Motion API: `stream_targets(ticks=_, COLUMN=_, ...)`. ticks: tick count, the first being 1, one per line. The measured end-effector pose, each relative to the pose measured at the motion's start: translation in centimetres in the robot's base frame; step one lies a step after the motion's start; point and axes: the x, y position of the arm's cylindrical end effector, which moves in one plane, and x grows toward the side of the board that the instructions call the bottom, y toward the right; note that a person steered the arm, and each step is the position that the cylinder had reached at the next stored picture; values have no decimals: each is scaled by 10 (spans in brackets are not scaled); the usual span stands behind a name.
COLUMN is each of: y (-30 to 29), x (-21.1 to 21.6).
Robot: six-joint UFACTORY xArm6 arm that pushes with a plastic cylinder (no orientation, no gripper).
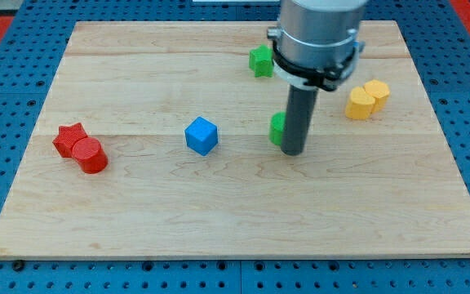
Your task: Push green circle into the green star
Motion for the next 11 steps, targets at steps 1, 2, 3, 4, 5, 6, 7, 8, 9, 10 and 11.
stream_targets(ticks=1, y=-17, x=-32)
stream_targets(ticks=2, y=-34, x=-62)
stream_targets(ticks=3, y=-56, x=-68)
stream_targets(ticks=4, y=-84, x=-72)
stream_targets(ticks=5, y=-70, x=-87)
stream_targets(ticks=6, y=-59, x=-98)
stream_targets(ticks=7, y=-65, x=-85)
stream_targets(ticks=8, y=-41, x=-61)
stream_targets(ticks=9, y=-24, x=-80)
stream_targets(ticks=10, y=-22, x=-103)
stream_targets(ticks=11, y=-22, x=-119)
